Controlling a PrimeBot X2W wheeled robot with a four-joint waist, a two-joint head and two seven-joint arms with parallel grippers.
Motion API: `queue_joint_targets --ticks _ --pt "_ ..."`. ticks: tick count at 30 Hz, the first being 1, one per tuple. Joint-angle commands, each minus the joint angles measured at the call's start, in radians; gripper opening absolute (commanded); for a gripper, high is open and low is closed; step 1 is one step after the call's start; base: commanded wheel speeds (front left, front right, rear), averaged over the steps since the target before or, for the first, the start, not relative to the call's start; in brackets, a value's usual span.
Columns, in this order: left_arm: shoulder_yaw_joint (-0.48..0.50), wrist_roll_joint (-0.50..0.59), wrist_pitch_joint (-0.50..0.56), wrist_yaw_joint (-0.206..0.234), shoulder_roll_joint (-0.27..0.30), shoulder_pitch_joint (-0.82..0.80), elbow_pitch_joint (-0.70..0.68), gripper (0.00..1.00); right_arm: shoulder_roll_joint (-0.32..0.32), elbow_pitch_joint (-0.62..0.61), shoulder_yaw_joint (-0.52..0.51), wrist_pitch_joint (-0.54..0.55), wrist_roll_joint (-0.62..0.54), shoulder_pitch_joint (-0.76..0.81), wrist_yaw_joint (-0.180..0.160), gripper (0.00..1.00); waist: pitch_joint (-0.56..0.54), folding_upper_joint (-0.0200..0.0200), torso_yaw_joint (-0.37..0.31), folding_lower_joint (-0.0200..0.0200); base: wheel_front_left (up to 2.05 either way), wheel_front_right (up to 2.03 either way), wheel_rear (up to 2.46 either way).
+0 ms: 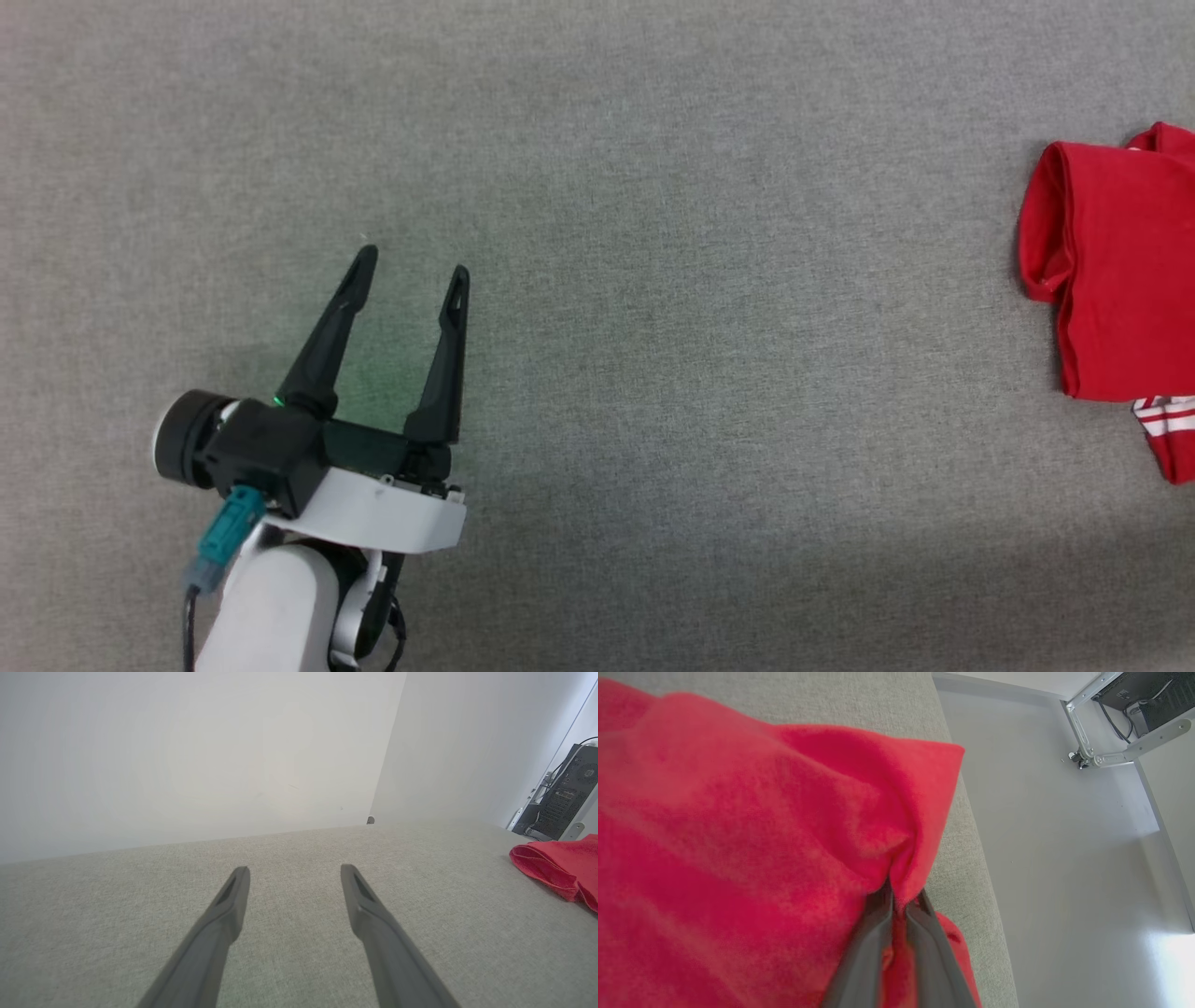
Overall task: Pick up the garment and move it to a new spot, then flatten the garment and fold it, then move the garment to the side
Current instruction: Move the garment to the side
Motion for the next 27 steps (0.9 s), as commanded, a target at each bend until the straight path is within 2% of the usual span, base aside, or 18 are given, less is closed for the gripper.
queue_joint_targets --ticks 1,6,13,21,27 --pt "-0.001 -0.005 -0.002 0.006 0.0 0.002 0.0 1.0 0.004 0.004 0.006 -0.013 0.011 -0.014 -0.001 1.0 -0.01 -0.0001 0.002 0.0 0.0 0.0 0.0" --pt "-0.005 -0.019 -0.005 0.014 -0.012 0.022 0.03 1.0 -0.011 0.0 0.029 -0.042 0.027 -0.007 -0.001 1.0 -0.061 -0.0001 0.011 0.0 0.0 0.0 0.0" --pt "0.001 -0.049 -0.026 0.021 -0.032 0.064 0.089 1.0 -0.032 -0.075 0.076 -0.048 0.078 0.052 -0.001 1.0 -0.17 -0.0001 0.039 0.0 0.0 0.0 0.0" --pt "0.017 -0.077 -0.044 0.02 -0.033 0.129 0.153 1.0 0.029 -0.237 0.159 -0.039 0.143 0.165 -0.001 1.0 -0.29 -0.0001 0.075 0.0 0.0 0.0 0.0" --pt "0.034 -0.088 -0.049 0.025 -0.025 0.177 0.193 1.0 0.105 -0.339 0.178 -0.1 0.16 0.258 -0.001 1.0 -0.369 -0.0001 0.096 0.0 0.0 0.0 0.0"
